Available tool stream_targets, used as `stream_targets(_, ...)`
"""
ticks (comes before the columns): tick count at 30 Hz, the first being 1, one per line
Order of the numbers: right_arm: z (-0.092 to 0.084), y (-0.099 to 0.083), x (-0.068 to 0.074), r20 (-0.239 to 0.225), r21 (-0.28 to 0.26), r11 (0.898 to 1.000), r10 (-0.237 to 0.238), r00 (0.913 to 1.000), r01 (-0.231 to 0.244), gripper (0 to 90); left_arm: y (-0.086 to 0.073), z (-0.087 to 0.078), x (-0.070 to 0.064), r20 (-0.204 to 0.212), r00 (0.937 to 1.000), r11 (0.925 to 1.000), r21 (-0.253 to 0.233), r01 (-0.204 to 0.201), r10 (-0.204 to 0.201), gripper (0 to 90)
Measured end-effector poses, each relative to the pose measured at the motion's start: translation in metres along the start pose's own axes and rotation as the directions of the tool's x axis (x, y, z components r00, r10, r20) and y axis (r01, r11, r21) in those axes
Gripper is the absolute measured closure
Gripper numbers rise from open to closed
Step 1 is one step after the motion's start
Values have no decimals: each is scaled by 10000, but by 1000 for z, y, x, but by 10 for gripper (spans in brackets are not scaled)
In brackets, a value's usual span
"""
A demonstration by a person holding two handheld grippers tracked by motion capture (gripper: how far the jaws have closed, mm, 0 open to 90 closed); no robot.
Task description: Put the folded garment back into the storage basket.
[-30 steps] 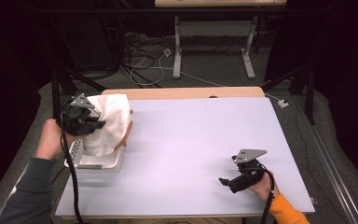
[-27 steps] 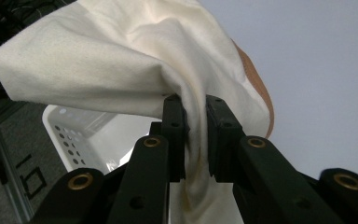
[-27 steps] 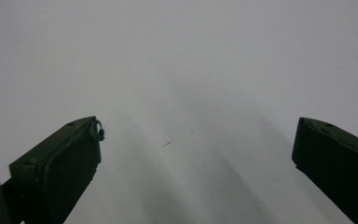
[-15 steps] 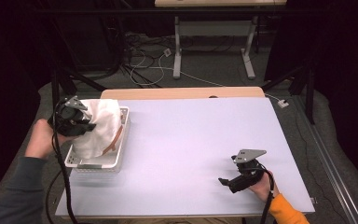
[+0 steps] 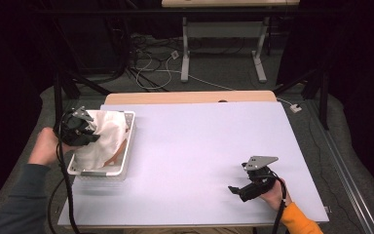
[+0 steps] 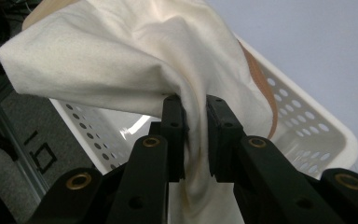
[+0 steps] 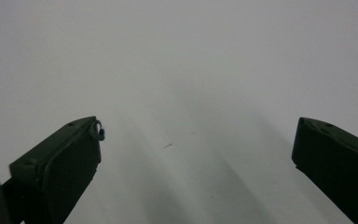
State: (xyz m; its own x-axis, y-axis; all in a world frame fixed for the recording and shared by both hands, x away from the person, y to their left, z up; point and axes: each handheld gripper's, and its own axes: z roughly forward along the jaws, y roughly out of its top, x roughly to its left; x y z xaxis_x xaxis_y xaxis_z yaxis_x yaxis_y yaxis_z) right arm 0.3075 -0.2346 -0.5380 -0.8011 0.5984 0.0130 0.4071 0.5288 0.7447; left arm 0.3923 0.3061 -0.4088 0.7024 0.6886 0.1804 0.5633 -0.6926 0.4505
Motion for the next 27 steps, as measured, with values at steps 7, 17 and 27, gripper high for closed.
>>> stream_targets(7, 0, 0, 0, 26, 49, 10000, 18, 10000, -18, 10, -4, 11, 1, 164, 9999, 9999, 99, 42, -44, 789)
stream_targets(17, 0, 0, 0, 25, 53, 10000, 19, 10000, -19, 11, -6, 25, 5, 314, 9994, 9997, 241, 101, -109, 788)
stream_targets(27, 0, 0, -1, 56, 77, 10000, 0, 10000, 0, 11, -7, 39, 10, 534, 9983, 9992, 352, 203, -222, 787)
